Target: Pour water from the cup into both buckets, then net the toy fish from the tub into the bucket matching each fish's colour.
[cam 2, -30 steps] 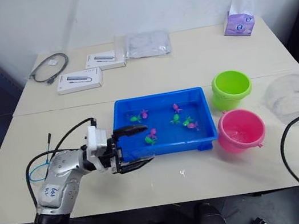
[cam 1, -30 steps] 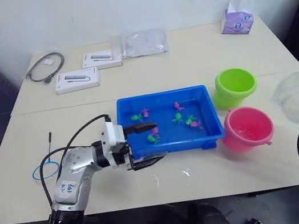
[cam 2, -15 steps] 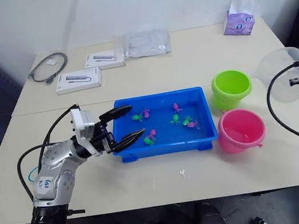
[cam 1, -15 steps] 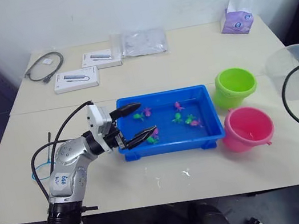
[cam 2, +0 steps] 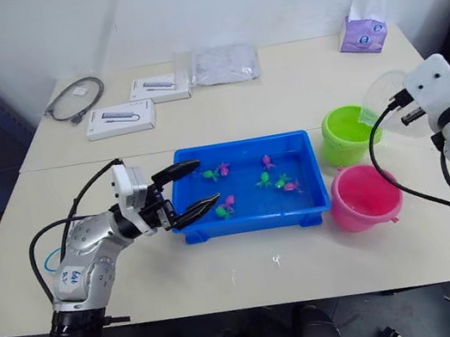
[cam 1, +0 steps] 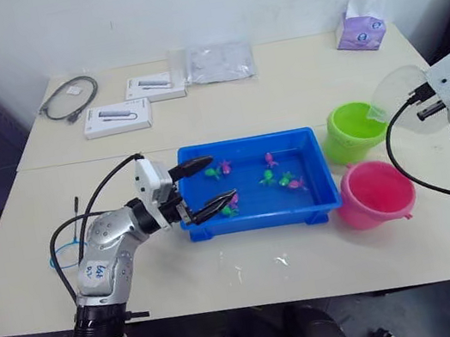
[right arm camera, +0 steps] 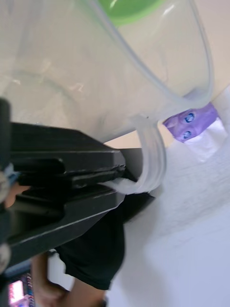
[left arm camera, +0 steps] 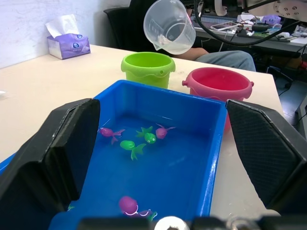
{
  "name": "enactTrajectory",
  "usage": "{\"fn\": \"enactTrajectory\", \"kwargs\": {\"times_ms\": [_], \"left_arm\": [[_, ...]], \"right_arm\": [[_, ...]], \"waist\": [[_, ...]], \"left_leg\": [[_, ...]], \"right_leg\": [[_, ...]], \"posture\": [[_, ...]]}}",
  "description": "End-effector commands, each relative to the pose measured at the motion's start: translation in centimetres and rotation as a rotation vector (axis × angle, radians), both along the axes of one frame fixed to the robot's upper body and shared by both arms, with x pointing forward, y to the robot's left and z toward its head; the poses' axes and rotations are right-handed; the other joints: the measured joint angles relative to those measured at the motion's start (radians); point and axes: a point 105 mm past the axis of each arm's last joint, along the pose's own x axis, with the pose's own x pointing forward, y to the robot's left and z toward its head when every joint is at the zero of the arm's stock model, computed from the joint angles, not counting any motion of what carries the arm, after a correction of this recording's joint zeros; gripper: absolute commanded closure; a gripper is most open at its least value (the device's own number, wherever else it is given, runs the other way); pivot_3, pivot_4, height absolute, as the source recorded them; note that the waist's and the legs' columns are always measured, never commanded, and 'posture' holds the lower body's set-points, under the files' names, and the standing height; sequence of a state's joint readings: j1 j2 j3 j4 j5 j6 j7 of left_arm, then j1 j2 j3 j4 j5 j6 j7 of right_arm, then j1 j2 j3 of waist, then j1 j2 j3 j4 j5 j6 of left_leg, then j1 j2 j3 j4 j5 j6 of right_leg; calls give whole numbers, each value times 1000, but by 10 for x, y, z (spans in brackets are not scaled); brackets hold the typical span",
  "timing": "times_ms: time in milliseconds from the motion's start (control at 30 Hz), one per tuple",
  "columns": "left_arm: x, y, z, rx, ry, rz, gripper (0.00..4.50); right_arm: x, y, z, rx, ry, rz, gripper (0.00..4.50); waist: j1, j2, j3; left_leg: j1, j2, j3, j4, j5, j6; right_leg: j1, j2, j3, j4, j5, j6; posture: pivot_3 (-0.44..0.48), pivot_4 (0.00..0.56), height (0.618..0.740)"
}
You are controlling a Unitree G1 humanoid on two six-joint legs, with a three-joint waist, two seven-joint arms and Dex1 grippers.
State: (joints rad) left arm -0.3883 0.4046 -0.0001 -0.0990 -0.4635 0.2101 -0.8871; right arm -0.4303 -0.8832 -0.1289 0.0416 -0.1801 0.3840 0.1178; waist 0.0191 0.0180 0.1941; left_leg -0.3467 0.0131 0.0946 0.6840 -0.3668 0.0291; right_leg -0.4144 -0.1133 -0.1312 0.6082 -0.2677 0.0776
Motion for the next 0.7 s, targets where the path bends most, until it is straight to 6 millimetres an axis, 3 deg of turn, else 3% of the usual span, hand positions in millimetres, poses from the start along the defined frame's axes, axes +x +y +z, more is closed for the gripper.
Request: {"fn": "enactTrajectory", "kwargs": {"times_ms": [33, 700], "left_arm": [[-5, -3, 8, -4, -42, -9, 0], [-9, -5, 8, 8, -59, -4, 0]], "right_arm": [[-3, 3, 30, -120, -99, -3, 4437], [12, 24, 37, -486, -162, 53, 4437]], "waist": [[0, 0, 0], [-8, 0, 0]], "left_leg": [[0, 0, 0, 0, 0, 0], [-1, 0, 0, 0, 1, -1]], "right_leg": [[0, 0, 0, 0, 0, 0], [0, 1, 0, 0, 0, 0]], "posture": [[0, 150, 740], [0, 150, 740]]}}
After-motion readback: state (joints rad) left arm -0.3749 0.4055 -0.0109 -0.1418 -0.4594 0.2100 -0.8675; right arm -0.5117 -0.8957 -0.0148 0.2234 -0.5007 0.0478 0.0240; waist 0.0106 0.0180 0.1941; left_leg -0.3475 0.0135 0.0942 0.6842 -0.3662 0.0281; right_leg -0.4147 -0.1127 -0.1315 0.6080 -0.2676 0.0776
